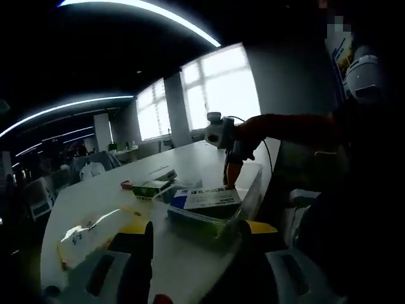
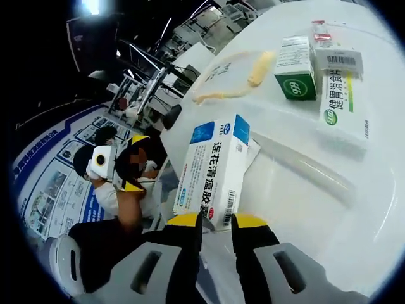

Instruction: Arrange the small medicine boxes into an aligned row inside the storage area until every box is upright, visible, and separated from the surrounding clutter.

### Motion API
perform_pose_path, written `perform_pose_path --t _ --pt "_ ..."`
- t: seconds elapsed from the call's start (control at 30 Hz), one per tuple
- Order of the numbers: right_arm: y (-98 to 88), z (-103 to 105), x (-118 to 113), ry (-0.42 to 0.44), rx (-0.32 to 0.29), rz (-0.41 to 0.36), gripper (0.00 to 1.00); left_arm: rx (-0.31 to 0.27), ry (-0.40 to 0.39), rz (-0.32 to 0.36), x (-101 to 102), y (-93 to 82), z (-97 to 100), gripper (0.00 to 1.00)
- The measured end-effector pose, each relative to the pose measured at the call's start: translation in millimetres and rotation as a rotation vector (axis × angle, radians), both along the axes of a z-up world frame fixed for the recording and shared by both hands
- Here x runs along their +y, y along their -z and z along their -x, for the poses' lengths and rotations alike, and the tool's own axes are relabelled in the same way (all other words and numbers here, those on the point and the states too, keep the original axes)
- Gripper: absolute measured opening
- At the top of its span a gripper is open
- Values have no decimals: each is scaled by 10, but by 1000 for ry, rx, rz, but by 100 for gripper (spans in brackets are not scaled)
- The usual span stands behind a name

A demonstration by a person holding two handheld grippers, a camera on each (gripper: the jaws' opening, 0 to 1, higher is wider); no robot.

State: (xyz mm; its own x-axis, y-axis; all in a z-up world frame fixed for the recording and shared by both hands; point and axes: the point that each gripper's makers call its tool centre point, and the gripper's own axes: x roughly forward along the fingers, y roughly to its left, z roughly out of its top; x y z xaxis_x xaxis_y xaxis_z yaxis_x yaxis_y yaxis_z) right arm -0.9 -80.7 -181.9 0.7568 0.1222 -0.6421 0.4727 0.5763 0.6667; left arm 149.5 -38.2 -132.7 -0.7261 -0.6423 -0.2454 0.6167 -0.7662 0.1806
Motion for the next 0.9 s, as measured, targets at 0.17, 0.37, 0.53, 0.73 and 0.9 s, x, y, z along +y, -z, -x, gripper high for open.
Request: perform_pose_path --t 0.17,0.37,0.53,0.73,0.9 --pt "-1 -36 22 1 -13 -10 17 -4 1 -10 2 45 1 57" --pt "6 -91 55 -2 -26 -23 17 -3 0 -22 5 91 7 57" --pt "4 -142 84 -14 -40 -14 17 -17 0 -26 7 121 -6 57" --pt "-6 -210 120 -25 -52 -9 17 -11 -6 -31 8 135 -27 57" --pt "-14 -277 125 -45 -54 1 17 -12 -3 -34 14 156 -18 57"
